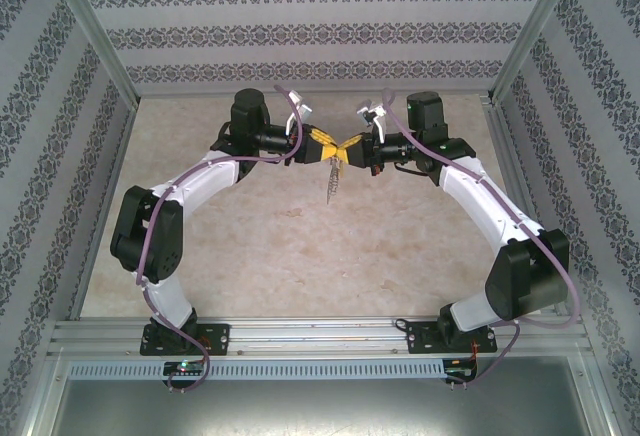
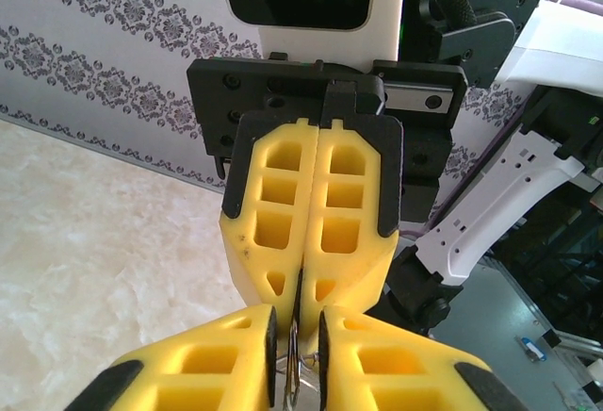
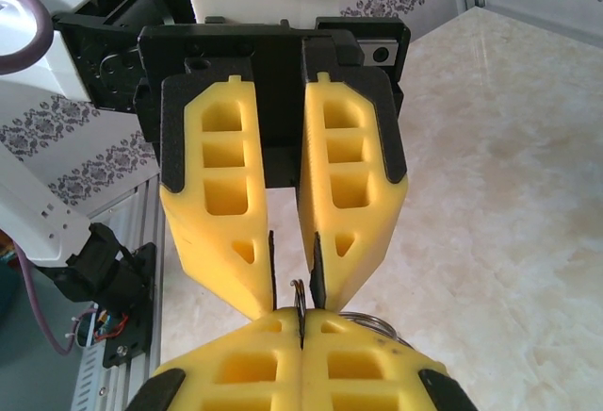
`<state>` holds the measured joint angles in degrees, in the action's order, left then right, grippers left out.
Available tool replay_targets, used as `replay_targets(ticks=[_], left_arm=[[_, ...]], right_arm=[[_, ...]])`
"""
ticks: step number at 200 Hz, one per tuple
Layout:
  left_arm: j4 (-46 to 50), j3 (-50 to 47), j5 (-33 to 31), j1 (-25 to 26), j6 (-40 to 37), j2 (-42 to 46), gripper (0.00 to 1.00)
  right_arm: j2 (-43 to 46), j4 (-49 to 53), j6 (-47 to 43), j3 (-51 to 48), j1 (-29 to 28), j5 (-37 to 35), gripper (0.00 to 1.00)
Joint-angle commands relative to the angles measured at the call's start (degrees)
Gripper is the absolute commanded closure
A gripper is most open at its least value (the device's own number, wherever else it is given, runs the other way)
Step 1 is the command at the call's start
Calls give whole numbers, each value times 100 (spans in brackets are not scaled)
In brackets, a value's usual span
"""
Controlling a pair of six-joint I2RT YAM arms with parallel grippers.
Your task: Put the keys on the keyring
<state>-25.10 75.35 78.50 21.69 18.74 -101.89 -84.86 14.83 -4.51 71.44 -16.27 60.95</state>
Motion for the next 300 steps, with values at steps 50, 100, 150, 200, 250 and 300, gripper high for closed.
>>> replay_targets(ticks=[50, 100, 150, 200, 250, 300], left_arm=[[-355, -293, 130, 28, -12, 114, 68], [-514, -267, 119, 39, 58, 83, 89], [-1350, -473, -48, 38, 490, 112, 100], [-1708, -915, -693, 37, 279, 433, 100], [-2365, -1474, -1456, 54, 180, 792, 100], [-2513, -1847, -2183, 144, -24, 1194, 100]], right_arm=[[14, -171, -55, 64, 41, 18, 100], [14, -200, -24, 46, 45, 58, 100], [110, -411, 199, -33, 79, 65, 88], [995, -1609, 1340, -922, 414, -543, 52], [1822, -2155, 2333, -1794, 144, -2309, 47], [2168, -1885, 2701, -2220, -312, -4186, 37]])
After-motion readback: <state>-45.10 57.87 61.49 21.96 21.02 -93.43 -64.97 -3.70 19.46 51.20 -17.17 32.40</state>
